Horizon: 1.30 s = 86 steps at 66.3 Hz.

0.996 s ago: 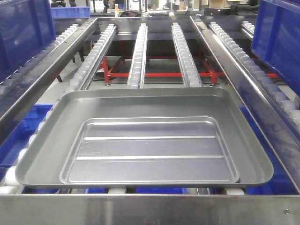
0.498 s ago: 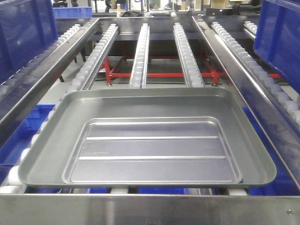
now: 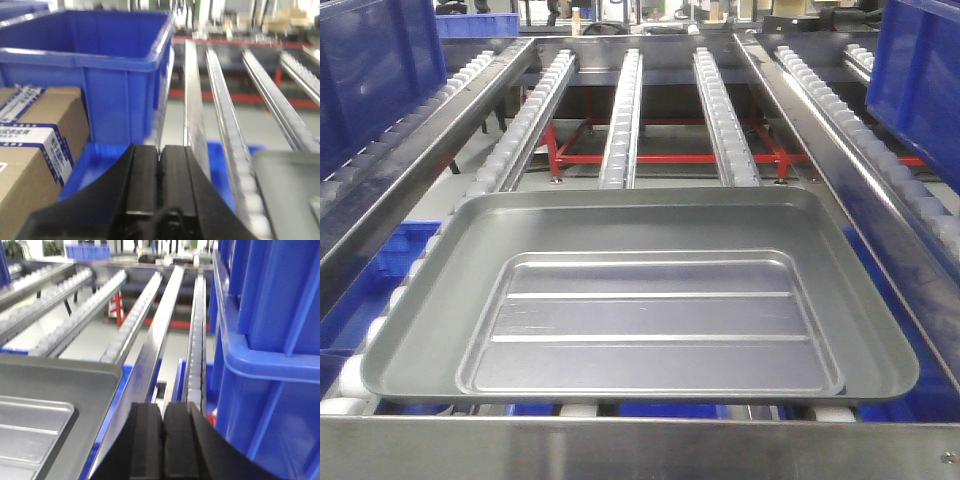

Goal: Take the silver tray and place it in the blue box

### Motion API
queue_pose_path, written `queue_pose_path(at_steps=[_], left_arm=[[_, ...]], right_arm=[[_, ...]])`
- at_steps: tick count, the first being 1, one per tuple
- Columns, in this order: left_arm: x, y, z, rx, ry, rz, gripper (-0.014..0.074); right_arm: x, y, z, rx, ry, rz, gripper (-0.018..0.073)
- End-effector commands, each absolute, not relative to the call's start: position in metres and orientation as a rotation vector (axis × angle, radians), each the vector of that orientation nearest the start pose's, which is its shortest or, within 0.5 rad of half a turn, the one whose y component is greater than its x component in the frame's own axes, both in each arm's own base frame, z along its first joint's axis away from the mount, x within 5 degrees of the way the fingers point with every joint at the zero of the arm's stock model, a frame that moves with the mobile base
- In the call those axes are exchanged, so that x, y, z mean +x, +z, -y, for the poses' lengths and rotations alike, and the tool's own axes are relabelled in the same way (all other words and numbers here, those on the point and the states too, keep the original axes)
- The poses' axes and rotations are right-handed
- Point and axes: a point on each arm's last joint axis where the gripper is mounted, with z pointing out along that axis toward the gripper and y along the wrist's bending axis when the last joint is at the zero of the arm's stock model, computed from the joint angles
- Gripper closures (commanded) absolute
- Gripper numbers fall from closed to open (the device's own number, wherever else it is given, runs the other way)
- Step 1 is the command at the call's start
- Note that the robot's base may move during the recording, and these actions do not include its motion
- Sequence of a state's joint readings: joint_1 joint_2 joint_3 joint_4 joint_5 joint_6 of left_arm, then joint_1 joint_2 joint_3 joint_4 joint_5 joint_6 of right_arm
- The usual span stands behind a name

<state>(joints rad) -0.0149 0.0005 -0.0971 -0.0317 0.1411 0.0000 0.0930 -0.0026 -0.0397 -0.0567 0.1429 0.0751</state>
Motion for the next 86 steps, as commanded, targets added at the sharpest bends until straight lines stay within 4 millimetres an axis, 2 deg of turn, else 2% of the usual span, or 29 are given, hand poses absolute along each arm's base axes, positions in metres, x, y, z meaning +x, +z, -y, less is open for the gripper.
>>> queue_pose_path(at_steps=[1,7,12,18,24,30,34,38,44,48,54,58,63,71,80,86], left_arm=[[0.05,0.266,0.003,-0.007,-0.09,-1.561,0.0689],[0.057,0.285,0.006,0.035,-0.105,-1.767,0.0689],[0.072,0.292,0.009,0.13,-0.075,-1.93,0.0689],[0.096,0.302,0.016,0.125,-0.142,-2.024,0.0689],[0.117,0.297,0.024,0.048,-0.28,-2.112,0.0689],[0.133,0.287,0.03,-0.024,-0.38,-2.19,0.0689],[0.144,0.281,0.031,-0.047,-0.387,-2.223,0.0689],[0.155,0.277,0.033,-0.045,-0.392,-2.26,0.0689],[0.17,0.273,0.043,-0.019,-0.425,-2.3,0.0689],[0.182,0.27,0.054,0.018,-0.43,-2.305,0.069],[0.195,0.263,0.066,-0.068,-0.446,-2.361,0.0692],[0.205,0.257,0.075,-0.105,-0.42,-2.404,0.0692],[0.217,0.25,0.094,-0.057,-0.335,-2.452,0.0692],[0.231,0.242,0.125,-0.009,-0.217,-2.536,0.0692],[0.247,0.239,0.16,0.017,-0.276,-2.575,0.0692],[0.255,0.237,0.177,-0.008,-0.316,-2.607,0.0692]], right_arm=[[0.055,0.246,-0.004,-0.048,0.081,-1.586,0.051],[0.068,0.256,-0.005,-0.047,0.069,-1.778,0.051],[0.084,0.265,-0.006,-0.039,0.077,-1.9,0.051],[0.112,0.266,-0.01,-0.015,0.108,-2.044,0.051],[0.133,0.261,-0.014,0.017,0.141,-2.162,0.051],[0.144,0.252,-0.015,0.026,0.143,-2.22,0.051],[0.152,0.248,-0.017,0.045,0.16,-2.254,0.051],[0.16,0.242,-0.02,0.06,0.187,-2.359,0.051],[0.175,0.242,-0.033,0.006,0.213,-2.454,0.0498],[0.19,0.243,-0.045,0.029,0.259,-2.465,0.0498],[0.209,0.242,-0.06,0.116,0.31,-2.485,0.0496],[0.222,0.238,-0.068,0.113,0.286,-2.513,0.0497],[0.237,0.234,-0.082,0.093,0.262,-2.542,0.0497],[0.253,0.23,-0.104,0.061,0.255,-2.598,0.0497],[0.265,0.23,-0.124,0.079,0.266,-2.643,0.0497],[0.272,0.229,-0.133,0.096,0.226,-2.68,0.0497]])
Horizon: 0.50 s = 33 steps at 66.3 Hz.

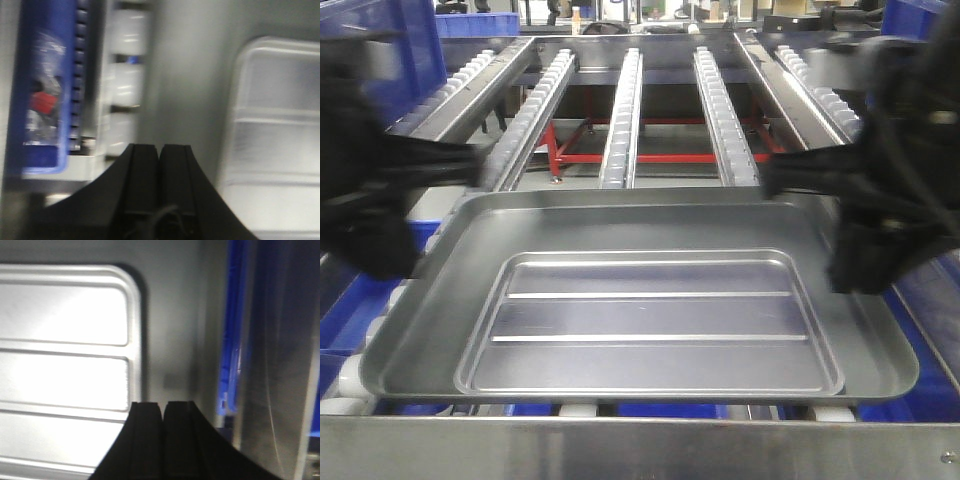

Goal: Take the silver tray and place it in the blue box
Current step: 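Lower both grippers onto the tray's side rims and close them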

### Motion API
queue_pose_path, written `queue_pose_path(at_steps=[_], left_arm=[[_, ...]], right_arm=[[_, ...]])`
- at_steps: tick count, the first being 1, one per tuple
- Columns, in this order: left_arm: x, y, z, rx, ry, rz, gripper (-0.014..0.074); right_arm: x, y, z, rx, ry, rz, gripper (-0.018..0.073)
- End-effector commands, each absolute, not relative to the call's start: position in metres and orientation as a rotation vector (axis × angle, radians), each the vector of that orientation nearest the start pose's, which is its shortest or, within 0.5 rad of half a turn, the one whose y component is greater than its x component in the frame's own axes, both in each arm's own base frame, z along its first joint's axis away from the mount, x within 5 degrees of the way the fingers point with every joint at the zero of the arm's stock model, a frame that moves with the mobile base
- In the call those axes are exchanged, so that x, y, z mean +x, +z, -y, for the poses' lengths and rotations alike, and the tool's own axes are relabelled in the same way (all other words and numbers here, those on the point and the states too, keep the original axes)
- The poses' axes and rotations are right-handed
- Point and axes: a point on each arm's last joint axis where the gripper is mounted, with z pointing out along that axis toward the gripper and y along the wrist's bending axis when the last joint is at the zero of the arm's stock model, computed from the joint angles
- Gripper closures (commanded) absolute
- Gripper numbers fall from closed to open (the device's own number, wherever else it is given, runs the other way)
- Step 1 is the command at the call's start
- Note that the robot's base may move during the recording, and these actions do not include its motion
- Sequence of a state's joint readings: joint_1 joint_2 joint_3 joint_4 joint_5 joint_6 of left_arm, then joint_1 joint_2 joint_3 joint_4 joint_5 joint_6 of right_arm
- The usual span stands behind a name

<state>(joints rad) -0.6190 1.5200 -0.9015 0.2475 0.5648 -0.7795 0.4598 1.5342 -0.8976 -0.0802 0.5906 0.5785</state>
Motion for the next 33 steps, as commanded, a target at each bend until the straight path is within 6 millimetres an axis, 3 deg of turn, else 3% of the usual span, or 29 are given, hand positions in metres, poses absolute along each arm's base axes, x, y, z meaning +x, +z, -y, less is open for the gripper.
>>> queue_pose_path(at_steps=[1,10,33], left_arm=[[0.257,0.237,0.18,-0.01,-0.317,-2.614,0.0692],[0.265,0.233,0.192,0.004,-0.28,-2.656,0.0692],[0.267,0.23,0.192,0.026,-0.234,-2.674,0.0684]], right_arm=[[0.274,0.226,-0.133,0.09,0.201,-2.69,0.0497],[0.282,0.228,-0.134,0.108,0.096,-2.676,0.0497],[0.283,0.23,-0.138,0.129,0.148,-2.669,0.0497]])
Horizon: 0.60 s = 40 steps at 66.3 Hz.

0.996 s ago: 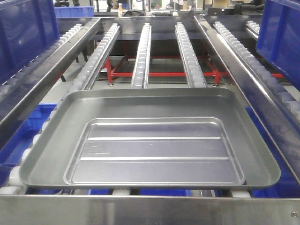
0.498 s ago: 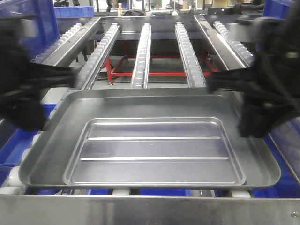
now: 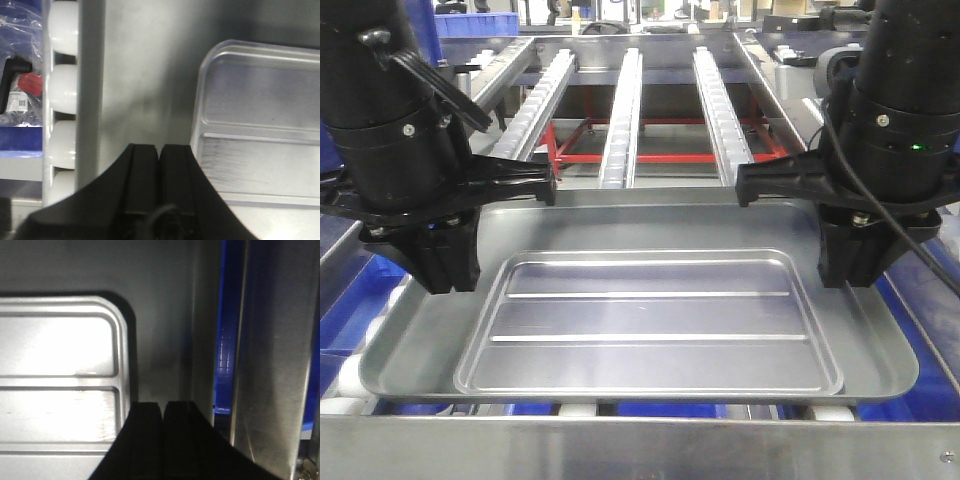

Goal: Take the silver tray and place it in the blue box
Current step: 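Lower both grippers onto the tray's side rims and close them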

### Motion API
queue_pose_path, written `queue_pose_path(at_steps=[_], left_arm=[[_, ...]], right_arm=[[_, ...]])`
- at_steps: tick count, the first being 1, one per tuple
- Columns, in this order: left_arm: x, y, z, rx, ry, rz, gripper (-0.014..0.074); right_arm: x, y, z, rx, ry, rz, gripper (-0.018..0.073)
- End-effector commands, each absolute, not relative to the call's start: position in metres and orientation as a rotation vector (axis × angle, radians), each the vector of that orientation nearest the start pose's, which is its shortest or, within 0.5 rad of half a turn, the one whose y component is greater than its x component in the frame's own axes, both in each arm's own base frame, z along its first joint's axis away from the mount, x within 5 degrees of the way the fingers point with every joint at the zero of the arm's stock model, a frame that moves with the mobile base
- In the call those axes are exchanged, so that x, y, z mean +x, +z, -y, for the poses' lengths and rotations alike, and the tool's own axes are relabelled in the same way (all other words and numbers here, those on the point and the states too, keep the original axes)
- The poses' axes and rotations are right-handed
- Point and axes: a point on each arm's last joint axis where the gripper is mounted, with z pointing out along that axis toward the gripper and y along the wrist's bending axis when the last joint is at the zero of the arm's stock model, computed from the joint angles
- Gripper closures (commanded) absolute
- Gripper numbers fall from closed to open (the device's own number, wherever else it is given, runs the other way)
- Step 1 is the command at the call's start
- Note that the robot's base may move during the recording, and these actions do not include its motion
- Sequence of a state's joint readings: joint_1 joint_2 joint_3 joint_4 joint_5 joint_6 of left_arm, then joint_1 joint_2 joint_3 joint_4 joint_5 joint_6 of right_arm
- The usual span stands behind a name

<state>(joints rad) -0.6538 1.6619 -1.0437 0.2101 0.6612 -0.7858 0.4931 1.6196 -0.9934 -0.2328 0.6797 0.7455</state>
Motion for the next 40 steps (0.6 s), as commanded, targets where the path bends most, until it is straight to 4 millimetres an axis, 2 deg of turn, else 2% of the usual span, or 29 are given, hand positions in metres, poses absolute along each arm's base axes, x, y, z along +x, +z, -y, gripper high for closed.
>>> queue_pose_path(at_steps=[1,8,15,20,29,40], left_arm=[[0.267,0.23,0.192,0.029,-0.234,-2.674,0.0679],[0.267,0.23,0.194,0.036,-0.238,-2.672,0.0579],[0.267,0.23,0.194,0.031,-0.247,-2.671,0.0382],[0.267,0.23,0.196,0.021,-0.275,-2.66,0.0294],[0.269,0.227,0.202,-0.015,-0.353,-2.649,0.0284],[0.271,0.215,0.203,-0.008,-0.31,-2.691,0.0284]], right_arm=[[0.283,0.23,-0.138,0.131,0.149,-2.67,0.0494],[0.283,0.23,-0.141,0.126,0.166,-2.665,0.0397],[0.283,0.228,-0.145,0.085,0.172,-2.662,0.0209],[0.284,0.224,-0.146,0.079,0.164,-2.673,0.0118],[0.286,0.214,-0.148,0.076,0.145,-2.699,0.0104],[0.288,0.214,-0.149,0.073,0.16,-2.685,0.0104]])
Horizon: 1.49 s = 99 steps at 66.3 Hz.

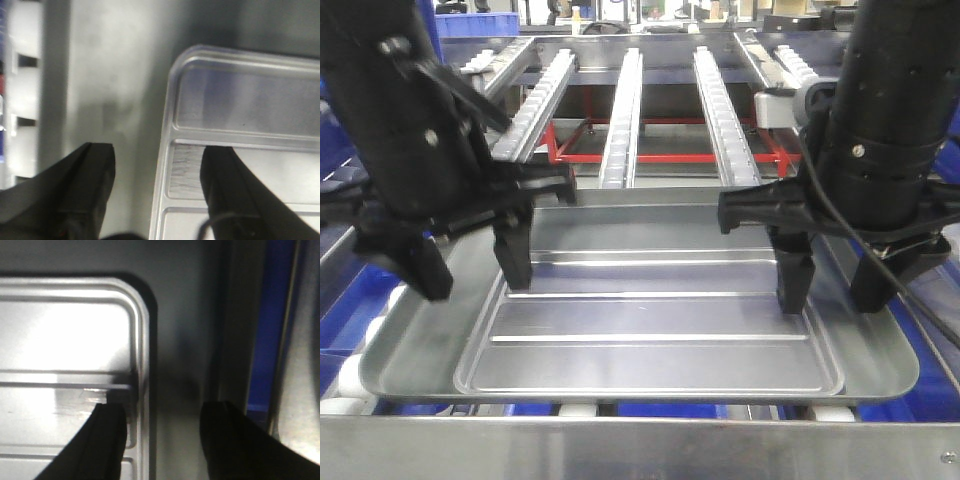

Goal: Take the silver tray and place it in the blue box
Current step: 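Lower both grippers onto the tray's side rims and close them, then lift the gripped tray with both grippers and pull it toward the robot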

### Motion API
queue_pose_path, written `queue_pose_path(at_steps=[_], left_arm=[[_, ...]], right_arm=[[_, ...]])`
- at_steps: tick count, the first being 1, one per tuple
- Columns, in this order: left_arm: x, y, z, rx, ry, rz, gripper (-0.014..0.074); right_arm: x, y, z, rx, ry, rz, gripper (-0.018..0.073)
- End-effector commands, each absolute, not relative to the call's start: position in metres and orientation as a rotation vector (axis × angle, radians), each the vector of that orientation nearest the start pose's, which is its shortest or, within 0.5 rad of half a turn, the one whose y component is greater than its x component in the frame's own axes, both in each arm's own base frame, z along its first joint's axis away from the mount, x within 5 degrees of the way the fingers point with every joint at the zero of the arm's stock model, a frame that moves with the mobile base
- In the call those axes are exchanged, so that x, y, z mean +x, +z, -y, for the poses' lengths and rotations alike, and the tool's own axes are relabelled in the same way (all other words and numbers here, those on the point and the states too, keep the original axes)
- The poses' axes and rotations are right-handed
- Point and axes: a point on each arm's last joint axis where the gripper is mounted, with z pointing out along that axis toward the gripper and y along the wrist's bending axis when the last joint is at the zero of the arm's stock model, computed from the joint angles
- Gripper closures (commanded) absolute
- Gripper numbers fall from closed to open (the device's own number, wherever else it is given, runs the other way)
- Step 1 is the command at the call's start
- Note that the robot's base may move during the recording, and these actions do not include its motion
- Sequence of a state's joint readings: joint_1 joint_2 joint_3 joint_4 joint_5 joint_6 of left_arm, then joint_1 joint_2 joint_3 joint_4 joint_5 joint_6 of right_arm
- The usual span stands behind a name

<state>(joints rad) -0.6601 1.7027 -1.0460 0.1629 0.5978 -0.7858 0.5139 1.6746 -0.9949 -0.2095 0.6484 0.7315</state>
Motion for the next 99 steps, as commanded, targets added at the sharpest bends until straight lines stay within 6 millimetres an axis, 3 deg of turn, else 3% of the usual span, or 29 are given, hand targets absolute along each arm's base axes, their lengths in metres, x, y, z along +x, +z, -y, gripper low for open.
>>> queue_pose_path(at_steps=[1,15,32,57,63,78,91,99], left_arm=[[0.271,0.214,0.204,-0.008,-0.305,-2.697,0.0284],[0.272,0.208,0.204,0.019,-0.27,-2.713,0.0288],[0.272,0.207,0.203,0.072,-0.25,-2.716,0.0365],[0.27,0.201,0.203,0.061,-0.218,-2.767,0.0389],[0.269,0.2,0.202,0.06,-0.213,-2.772,0.0459],[0.269,0.2,0.203,0.055,-0.218,-2.774,0.0698],[0.27,0.203,0.204,0.041,-0.223,-2.779,0.07],[0.271,0.222,0.204,0.028,-0.221,-2.774,0.07]], right_arm=[[0.288,0.214,-0.149,0.073,0.161,-2.684,0.0104],[0.29,0.207,-0.15,0.071,0.148,-2.703,0.0104],[0.292,0.197,-0.152,0.076,0.14,-2.729,0.0153],[0.292,0.196,-0.152,0.081,0.142,-2.732,0.0181],[0.292,0.196,-0.152,0.082,0.138,-2.735,0.024],[0.291,0.196,-0.152,0.082,0.134,-2.74,0.0505],[0.292,0.199,-0.152,0.084,0.136,-2.735,0.0508],[0.29,0.215,-0.15,0.099,0.137,-2.721,0.0504]])
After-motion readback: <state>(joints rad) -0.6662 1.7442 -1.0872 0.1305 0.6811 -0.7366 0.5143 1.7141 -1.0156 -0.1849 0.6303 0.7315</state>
